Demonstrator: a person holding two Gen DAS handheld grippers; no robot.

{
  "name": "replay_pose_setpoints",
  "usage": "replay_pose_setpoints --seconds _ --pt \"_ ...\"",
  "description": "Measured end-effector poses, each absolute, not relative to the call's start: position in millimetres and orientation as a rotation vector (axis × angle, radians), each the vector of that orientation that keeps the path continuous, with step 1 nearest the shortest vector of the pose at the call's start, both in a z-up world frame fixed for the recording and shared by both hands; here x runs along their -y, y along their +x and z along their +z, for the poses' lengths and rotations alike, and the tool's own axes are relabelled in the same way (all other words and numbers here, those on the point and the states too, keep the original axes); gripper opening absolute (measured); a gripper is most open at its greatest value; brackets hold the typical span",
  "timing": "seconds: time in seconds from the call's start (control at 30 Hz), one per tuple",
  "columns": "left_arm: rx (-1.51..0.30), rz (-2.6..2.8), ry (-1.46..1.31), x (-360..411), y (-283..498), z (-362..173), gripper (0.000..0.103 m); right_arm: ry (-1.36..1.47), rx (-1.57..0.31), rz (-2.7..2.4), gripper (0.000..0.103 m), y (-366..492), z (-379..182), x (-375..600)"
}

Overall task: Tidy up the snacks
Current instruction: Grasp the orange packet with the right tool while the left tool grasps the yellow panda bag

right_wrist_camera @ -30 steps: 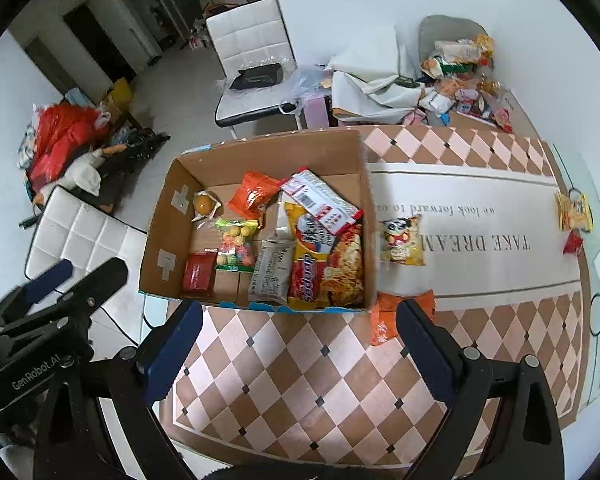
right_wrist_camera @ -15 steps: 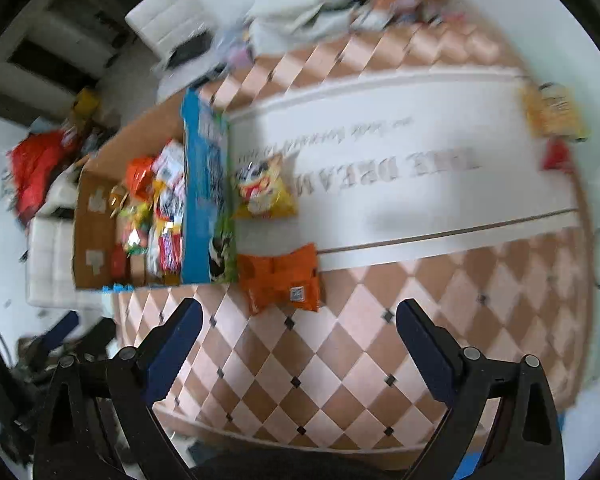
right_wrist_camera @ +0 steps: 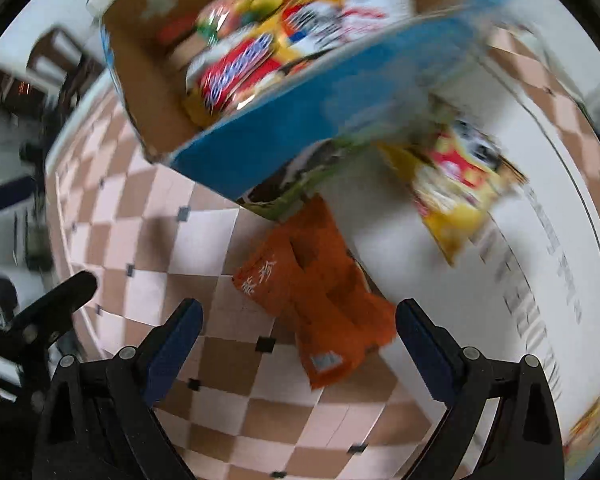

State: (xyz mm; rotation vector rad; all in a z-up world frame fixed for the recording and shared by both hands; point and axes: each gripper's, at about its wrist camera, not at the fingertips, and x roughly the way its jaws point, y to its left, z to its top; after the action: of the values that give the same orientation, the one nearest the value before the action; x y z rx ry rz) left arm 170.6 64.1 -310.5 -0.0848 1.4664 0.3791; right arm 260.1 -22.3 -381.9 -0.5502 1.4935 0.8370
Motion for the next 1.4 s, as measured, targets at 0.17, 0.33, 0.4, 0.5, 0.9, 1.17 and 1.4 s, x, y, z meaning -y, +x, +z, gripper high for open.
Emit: replay_pose_setpoints --seconds 0.17,0.33,0.4,0.5,0.9,1.17,1.4 --pt "-1.455 0.365 -0.060 -56.0 179.8 -303.7 0.101 -0.666 -1.521 0.834 0.081 260.7 -414.9 16.8" --pt "-1.409 0.271 0.045 -23.9 205.4 -268.9 0.101 -0.643 -1.496 0.759 0.067 261.1 -409.2 47.6" --pt "-1.362 0.207 0.123 -2.0 224.1 -246.9 0.101 -0.579 -1.546 0.657 0.062 269.4 -408.7 79.5" --pt "-1.323 0.103 0.271 30.5 258.3 -228.1 0.101 -0.444 -1.620 0.534 0.059 282.0 -407.7 130.7" --pt "-1.552 -0.318 1.027 118.3 388.7 -336.7 0.101 -0.084 -1.727 0.294 0.059 323.3 -403.8 273.3" --pt "-1.691 -0.451 1.303 138.4 377.5 -412.4 0.101 -0.031 -1.762 0.247 0.059 356.9 -409.0 299.3" --pt "-1.781 -0.443 1.401 122.9 369.9 -448.2 0.101 -0.043 -1.764 0.240 0.059 367.9 -405.3 297.3"
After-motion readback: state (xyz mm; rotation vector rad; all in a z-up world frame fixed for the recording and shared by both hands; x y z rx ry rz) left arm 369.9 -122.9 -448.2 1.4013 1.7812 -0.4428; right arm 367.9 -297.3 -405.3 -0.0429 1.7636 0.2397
